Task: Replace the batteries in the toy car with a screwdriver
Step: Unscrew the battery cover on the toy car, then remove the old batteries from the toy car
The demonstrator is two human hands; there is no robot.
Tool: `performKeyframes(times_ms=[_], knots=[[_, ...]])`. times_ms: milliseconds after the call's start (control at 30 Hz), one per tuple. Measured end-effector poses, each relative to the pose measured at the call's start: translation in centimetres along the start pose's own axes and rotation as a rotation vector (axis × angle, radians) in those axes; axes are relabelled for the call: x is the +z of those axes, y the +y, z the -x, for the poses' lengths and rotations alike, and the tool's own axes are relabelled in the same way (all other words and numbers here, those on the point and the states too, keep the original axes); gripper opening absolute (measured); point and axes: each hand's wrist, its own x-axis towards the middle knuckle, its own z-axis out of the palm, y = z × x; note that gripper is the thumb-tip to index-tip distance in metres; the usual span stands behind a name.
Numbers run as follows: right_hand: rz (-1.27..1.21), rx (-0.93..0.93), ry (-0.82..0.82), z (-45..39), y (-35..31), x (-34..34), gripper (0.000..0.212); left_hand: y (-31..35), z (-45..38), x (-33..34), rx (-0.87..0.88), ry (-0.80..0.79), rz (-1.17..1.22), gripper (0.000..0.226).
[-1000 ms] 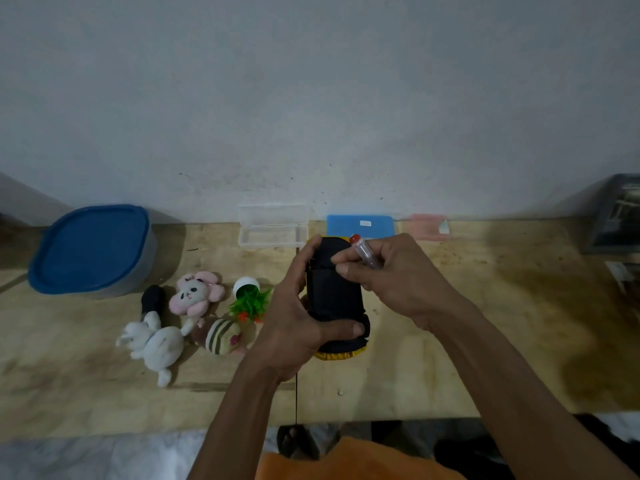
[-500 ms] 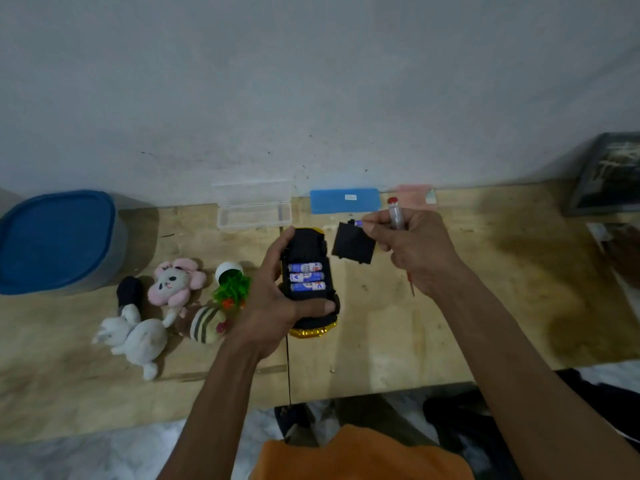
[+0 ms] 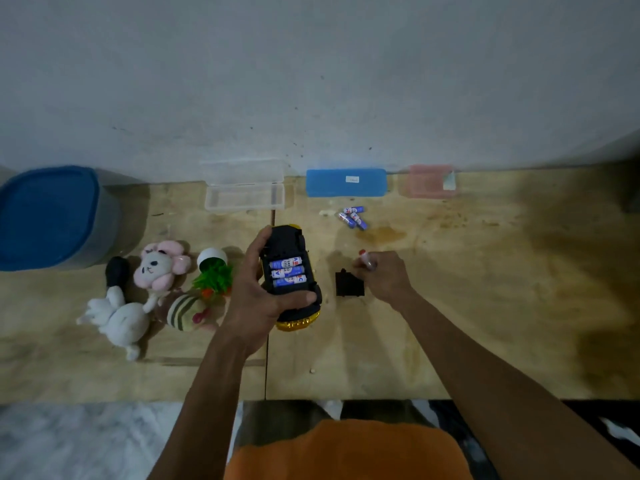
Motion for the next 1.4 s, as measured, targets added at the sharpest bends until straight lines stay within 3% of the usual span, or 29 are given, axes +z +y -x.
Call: performKeyframes(times_ms=[133,267,400,533,700,967,1400], knots=[[-0.013,0.058,-0.021,-1.1,1.4,0.8,0.006,-0.8,0.0,0.3,-0.033,0.007,-0.026,0.119],[-0.020,0.025,-0.014,-1.2,2.6,0.9,0.016,-1.0,-0.6,0.4,-0.054,-0.018,-0.026,0.118],[0.042,-0.050,-0.013,-1.3,3.1,1.0,0.051,-1.0,-1.1,0.7,-0.076,-0.048,-0.007,0.117],[0.160,0.009,-0.090,-1.6,3.1,1.3,0.019,-0.8,-1.7,0.8,-0.089,-0.066,-0.005,0.119],[0.197,-0.044,-0.085,-2.0,3.9,1.3,0.010,-0.7,-2.2,0.8,-0.097,-0.071,0.002,0.121],[0.105,-0.015,0.175,-1.4,3.4,-0.5,0.032,-0.4,-2.2,1.1,-0.105,-0.080,0.011,0.119],[0.176,0.082,0.263,-1.6,4.8,-0.1,0.017,-0.3,-2.1,2.3,-0.092,-0.112,0.010,0.118]])
